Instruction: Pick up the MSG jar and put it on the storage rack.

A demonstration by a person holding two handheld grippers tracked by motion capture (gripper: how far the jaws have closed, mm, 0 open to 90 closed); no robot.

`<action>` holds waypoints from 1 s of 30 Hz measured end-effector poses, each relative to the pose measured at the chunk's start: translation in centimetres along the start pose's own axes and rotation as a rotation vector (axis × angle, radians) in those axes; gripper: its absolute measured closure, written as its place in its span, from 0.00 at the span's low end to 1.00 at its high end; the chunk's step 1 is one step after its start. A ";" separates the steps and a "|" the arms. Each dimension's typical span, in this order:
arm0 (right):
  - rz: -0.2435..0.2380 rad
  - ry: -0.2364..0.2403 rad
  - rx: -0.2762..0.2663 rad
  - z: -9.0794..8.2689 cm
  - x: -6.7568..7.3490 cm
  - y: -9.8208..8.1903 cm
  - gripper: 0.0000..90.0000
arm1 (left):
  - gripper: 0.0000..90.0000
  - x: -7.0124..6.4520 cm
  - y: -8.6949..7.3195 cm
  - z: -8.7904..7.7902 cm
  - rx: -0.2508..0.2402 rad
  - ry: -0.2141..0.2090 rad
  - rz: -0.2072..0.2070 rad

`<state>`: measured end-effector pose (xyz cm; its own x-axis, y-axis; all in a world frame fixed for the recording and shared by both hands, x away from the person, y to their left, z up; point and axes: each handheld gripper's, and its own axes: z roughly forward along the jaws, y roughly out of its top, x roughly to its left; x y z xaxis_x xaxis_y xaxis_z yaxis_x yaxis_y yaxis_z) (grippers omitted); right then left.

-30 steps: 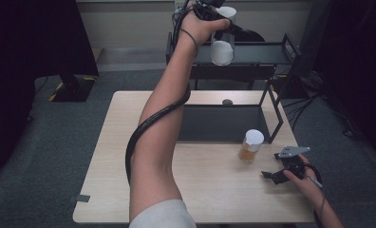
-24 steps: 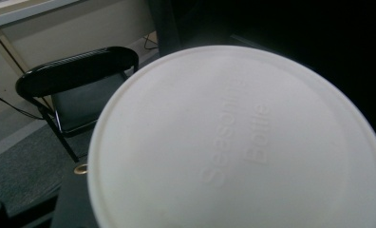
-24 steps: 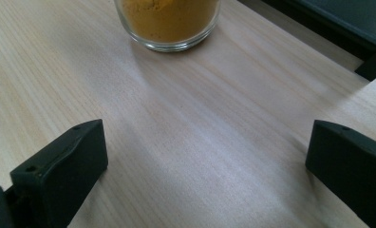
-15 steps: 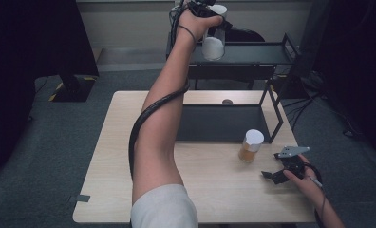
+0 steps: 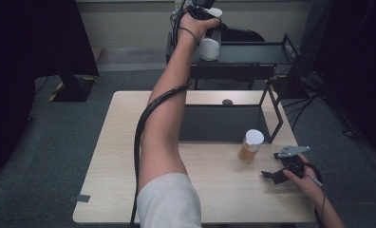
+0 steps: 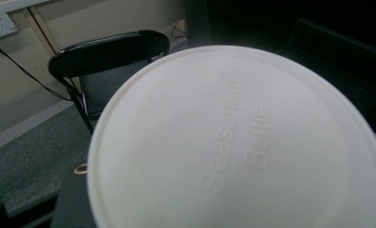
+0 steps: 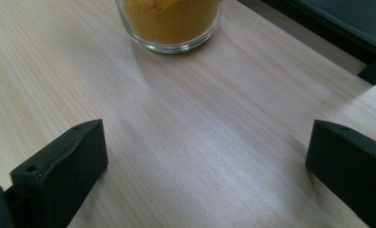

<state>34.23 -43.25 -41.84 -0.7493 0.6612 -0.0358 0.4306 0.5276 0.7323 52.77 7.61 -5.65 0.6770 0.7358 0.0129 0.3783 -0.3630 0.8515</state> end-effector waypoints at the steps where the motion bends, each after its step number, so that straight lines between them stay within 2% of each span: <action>1: 0.000 0.000 0.000 0.0 0.0 0.0 0.00 | 0.39 0.0 -0.1 0.1 -0.006 -0.002 0.003; 3: -0.003 0.002 0.000 0.1 0.0 0.1 0.00 | 0.39 -0.1 0.0 0.2 -0.004 -0.001 0.004; 7: -0.004 0.004 0.001 0.1 -0.1 0.1 0.00 | 0.39 -0.1 -0.1 0.4 -0.008 -0.009 0.034; 10: -0.006 0.006 0.000 0.2 -0.1 0.2 0.00 | 0.39 -0.2 -0.3 0.4 -0.017 -0.004 0.025; 13: -0.006 0.005 0.000 0.2 -0.1 0.2 0.00 | 0.39 -0.5 -0.4 0.3 -0.018 0.001 0.037; 15: -0.006 0.005 -0.001 0.2 -0.1 0.2 0.00 | 0.38 -0.5 -0.6 0.2 -0.023 0.004 0.023; 18: -0.006 0.006 0.000 0.2 -0.1 0.2 0.00 | 0.20 -0.9 -0.9 0.1 -0.039 0.034 -0.012; 20: -0.005 0.005 -0.001 0.2 -0.1 0.2 0.00 | 0.13 -0.9 -1.2 -0.1 -0.048 0.031 -0.028; 24: -0.005 0.005 -0.001 0.2 -0.1 0.2 0.00 | 0.06 -1.5 -1.5 -0.6 -0.055 0.046 -0.035; 30: -0.005 0.005 -0.001 0.2 -0.1 0.2 0.00 | 0.02 -2.2 -2.4 -1.6 -0.072 0.046 -0.053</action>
<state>34.50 -43.13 -41.85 -0.7537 0.6562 -0.0363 0.4264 0.5303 0.7328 49.34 7.75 -6.90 0.6271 0.7789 -0.0104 0.3655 -0.2824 0.8869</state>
